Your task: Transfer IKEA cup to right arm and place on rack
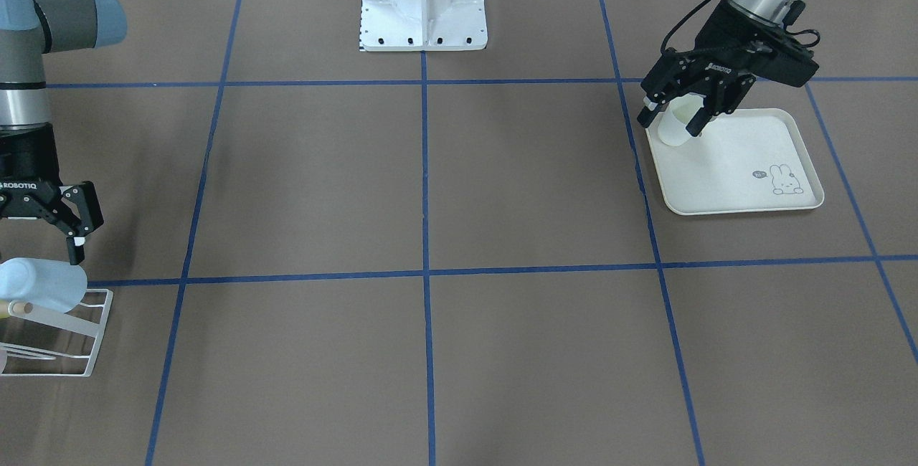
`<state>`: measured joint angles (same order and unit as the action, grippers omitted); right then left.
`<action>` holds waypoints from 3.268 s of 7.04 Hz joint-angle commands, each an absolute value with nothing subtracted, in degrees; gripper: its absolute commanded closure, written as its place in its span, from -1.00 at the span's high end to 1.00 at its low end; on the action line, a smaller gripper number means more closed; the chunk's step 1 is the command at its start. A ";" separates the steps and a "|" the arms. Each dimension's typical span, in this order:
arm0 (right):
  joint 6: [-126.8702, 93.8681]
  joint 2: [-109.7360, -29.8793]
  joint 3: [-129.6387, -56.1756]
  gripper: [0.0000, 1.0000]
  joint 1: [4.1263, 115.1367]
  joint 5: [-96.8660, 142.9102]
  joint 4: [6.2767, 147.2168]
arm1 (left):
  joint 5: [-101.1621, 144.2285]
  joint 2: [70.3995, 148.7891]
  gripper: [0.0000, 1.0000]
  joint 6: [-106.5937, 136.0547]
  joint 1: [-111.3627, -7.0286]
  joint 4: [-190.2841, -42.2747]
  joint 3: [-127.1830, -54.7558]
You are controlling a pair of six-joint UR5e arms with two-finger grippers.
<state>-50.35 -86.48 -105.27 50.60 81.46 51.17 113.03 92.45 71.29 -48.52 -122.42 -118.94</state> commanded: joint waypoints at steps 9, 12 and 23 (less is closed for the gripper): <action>-84.08 -72.18 -112.41 1.00 50.20 109.95 50.45 | 127.09 79.81 0.98 42.81 -50.71 -118.92 -114.54; -86.66 -70.93 -112.68 1.00 48.61 109.95 50.36 | 126.56 79.72 0.92 42.71 -50.36 -119.09 -112.15; -86.57 -71.02 -112.50 1.00 48.52 110.04 50.36 | 127.00 80.07 -0.46 42.80 -46.41 -119.09 -109.51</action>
<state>-86.58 -70.98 -112.50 48.48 110.02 50.36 126.96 80.07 42.80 -46.95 -119.21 -109.54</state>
